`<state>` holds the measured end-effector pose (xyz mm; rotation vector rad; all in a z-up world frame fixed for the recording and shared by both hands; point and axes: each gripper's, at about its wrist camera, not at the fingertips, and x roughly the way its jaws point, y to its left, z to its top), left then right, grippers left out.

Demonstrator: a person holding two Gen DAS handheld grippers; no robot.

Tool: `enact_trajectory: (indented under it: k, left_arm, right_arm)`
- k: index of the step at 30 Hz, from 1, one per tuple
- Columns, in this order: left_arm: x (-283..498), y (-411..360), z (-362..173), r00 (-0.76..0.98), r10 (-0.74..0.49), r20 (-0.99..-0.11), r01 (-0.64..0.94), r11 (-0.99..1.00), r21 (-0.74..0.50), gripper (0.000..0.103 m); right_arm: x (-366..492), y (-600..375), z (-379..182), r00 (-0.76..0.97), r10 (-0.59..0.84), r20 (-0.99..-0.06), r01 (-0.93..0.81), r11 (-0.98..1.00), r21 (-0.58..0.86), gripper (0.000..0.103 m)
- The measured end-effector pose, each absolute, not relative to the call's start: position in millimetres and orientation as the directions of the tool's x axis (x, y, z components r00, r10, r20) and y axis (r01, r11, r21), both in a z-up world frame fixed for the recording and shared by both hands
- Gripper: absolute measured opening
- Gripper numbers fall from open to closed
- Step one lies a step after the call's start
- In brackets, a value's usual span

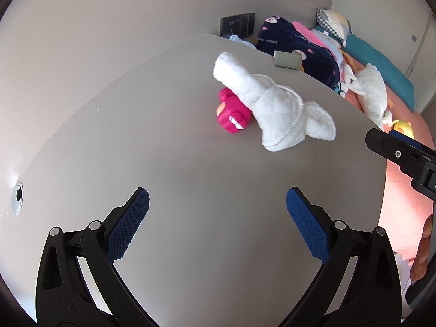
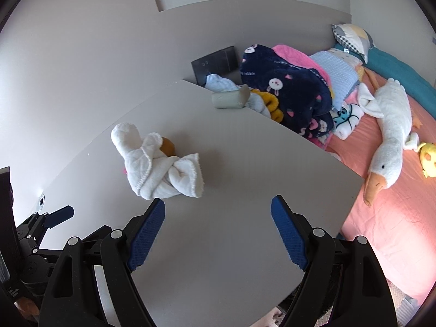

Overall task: Collect trash
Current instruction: 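Grasp the white towel rabbit with the right gripper while the left gripper grasps the pink plush toy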

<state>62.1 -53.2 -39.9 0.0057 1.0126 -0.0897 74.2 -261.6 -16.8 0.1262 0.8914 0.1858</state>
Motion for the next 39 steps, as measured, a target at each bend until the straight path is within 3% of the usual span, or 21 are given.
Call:
enact_trajectory:
  k: [26, 28, 31, 33, 39]
  left_arm:
    - [92, -7, -54, 0.517, -0.049, -0.854, 0.007, 0.999, -0.053, 0.097]
    - [95, -10, -54, 0.517, -0.052, -0.855, 0.013, 0.999, -0.053, 0.097]
    - [98, -13, -53, 0.52, -0.057, -0.852, 0.023, 0.998, -0.053, 0.097]
    - [101, -17, -52, 0.523, -0.064, -0.85, 0.027, 0.998, -0.058, 0.097]
    - [111, -31, -51, 0.524, -0.085, -0.848, 0.056, 0.996, -0.065, 0.097]
  right_arm:
    - [135, -183, -45, 0.501, 0.297, -0.813, -0.227, 0.951, 0.208, 0.08]
    - [137, -182, -48, 0.491, 0.305, -0.816, -0.236, 0.948, 0.212, 0.074]
    - [136, -183, -46, 0.488, 0.328, -0.809, -0.252, 0.94, 0.228, 0.049]
    - [133, -183, -40, 0.506, 0.323, -0.8, -0.269, 0.94, 0.209, 0.041]
    - [126, -195, -30, 0.53, 0.326, -0.783, -0.266, 0.94, 0.212, 0.036]
